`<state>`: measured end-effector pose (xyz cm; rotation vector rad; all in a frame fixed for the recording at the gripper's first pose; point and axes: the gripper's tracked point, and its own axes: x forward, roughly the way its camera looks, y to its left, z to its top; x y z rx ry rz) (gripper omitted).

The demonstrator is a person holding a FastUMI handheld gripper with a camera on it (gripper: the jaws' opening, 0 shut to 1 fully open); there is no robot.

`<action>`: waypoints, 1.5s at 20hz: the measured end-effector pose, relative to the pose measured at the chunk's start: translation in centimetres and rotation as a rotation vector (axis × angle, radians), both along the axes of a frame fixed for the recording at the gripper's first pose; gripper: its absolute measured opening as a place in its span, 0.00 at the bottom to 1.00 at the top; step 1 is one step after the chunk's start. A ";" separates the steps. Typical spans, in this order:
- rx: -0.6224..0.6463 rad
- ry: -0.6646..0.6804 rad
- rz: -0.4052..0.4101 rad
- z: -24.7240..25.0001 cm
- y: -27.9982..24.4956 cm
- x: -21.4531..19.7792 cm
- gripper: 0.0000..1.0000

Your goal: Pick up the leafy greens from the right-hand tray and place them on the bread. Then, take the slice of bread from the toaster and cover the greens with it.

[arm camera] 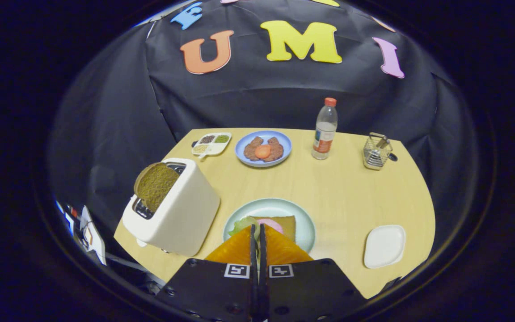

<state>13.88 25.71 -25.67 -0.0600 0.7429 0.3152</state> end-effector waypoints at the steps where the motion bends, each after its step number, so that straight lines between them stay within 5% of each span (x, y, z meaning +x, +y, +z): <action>1: 0.001 0.009 0.006 -0.5 0.8 0.1 0.01; 14: -0.051 0.112 -0.089 -8.9 -1.3 8.8 0.01; 21: -0.064 0.136 -0.104 -10.6 -1.8 10.0 0.01; 30: -0.053 0.034 -0.154 -3.9 -2.9 8.4 0.65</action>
